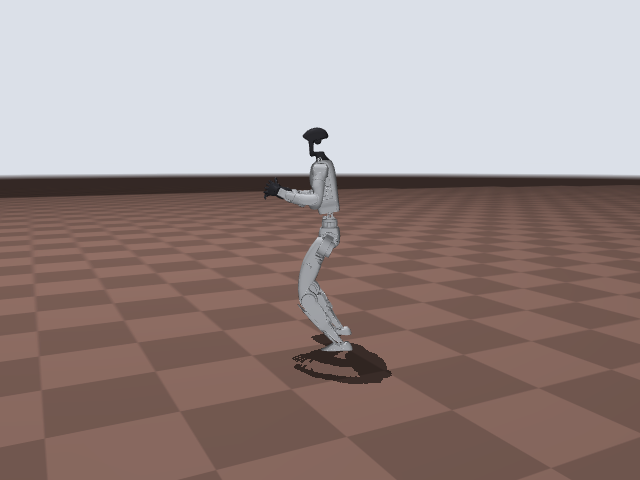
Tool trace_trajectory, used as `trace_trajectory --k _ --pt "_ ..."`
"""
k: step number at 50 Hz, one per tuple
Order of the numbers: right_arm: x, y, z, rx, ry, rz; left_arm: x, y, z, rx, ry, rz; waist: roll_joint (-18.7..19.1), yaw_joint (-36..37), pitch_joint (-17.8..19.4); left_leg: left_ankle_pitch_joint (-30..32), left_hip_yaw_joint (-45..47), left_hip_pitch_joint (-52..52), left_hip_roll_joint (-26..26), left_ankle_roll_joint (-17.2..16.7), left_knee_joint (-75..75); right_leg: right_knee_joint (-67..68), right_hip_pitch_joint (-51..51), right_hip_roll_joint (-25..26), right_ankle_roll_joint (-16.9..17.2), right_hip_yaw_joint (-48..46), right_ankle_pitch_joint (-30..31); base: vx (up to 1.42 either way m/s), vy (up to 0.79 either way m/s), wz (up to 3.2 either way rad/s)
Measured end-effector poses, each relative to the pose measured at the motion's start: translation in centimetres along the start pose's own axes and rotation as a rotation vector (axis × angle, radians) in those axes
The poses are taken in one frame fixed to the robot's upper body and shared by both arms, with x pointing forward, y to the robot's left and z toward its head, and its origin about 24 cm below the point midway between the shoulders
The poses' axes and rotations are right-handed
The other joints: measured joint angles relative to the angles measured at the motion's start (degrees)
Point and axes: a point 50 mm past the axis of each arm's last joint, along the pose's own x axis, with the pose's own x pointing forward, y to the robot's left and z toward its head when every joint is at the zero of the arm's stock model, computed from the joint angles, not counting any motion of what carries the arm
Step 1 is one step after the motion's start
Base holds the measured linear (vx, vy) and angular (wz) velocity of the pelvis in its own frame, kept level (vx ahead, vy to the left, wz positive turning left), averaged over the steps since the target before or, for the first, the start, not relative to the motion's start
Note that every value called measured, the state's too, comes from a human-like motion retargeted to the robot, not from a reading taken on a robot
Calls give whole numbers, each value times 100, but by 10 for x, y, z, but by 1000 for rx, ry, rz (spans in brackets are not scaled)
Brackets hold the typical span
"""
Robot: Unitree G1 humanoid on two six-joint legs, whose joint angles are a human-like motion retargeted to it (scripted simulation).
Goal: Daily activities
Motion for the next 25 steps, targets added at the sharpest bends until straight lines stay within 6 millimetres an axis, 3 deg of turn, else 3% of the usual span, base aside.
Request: trace_trajectory --k 3,5,7,8,10,12,15,17,18,20,22,25 --pt "-33 59 -62 70 334 262 44 29 68 251 -311 150 124 26 -14 18 -105 -96 -46 -11 328 221 42 -104 -99 -118 -153 -4 -4 37" --pt "-47 81 -77 78 426 363 62 36 100 359 -445 208 177 37 7 4 -152 -158 -38 -6 483 281 64 -124 -121 -182 -225 -4 -2 24" --pt "-40 79 -71 52 384 362 72 37 109 412 -481 216 182 74 46 -23 -155 -166 -4 4 522 277 87 -116 -112 -225 -235 0 0 0" --pt "-31 71 -62 33 324 335 75 36 105 417 -464 204 165 101 61 -39 -143 -154 8 14 519 282 88 -114 -99 -229 -229 0 0 0" --pt "-7 46 -28 -16 136 242 74 32 78 401 -345 151 105 161 90 -67 -110 -112 19 40 481 299 77 -109 -64 -206 -202 -1 1 -10" --pt "17 15 21 -87 -115 132 61 20 23 357 -99 22 17 206 115 -83 -78 -47 8 65 377 298 52 -101 -8 -161 -148 -1 1 -28" --pt "32 -24 99 -255 -481 -13 -6 -23 -69 210 357 -285 -126 242 122 -88 11 74 32 92 211 304 4 -51 84 -64 -22 1 1 -40" --pt "30 -40 134 -346 -641 -97 -56 -49 -90 89 521 -420 -199 298 105 -75 99 136 70 83 102 231 -8 -4 117 -1 25 3 0 -40" --pt "27 -45 145 -379 -693 -131 -74 -56 -91 40 558 -445 -220 332 97 -74 131 148 92 69 58 182 -14 23 123 22 34 3 -1 -28" --pt "22 -48 153 -405 -735 -167 -91 -57 -80 5 557 -431 -221 384 73 -78 151 126 126 38 19 118 -38 66 115 38 32 0 0 0" --pt "19 -47 149 -400 -717 -175 -78 -36 -62 88 466 -325 -195 385 18 -76 117 57 132 22 46 116 -74 77 90 23 4 0 0 0" --pt "19 -35 114 -324 -560 -138 -31 14 -17 359 221 -72 -133 296 -67 -35 31 -49 84 15 149 199 -107 11 40 -51 -63 -1 -4 28"
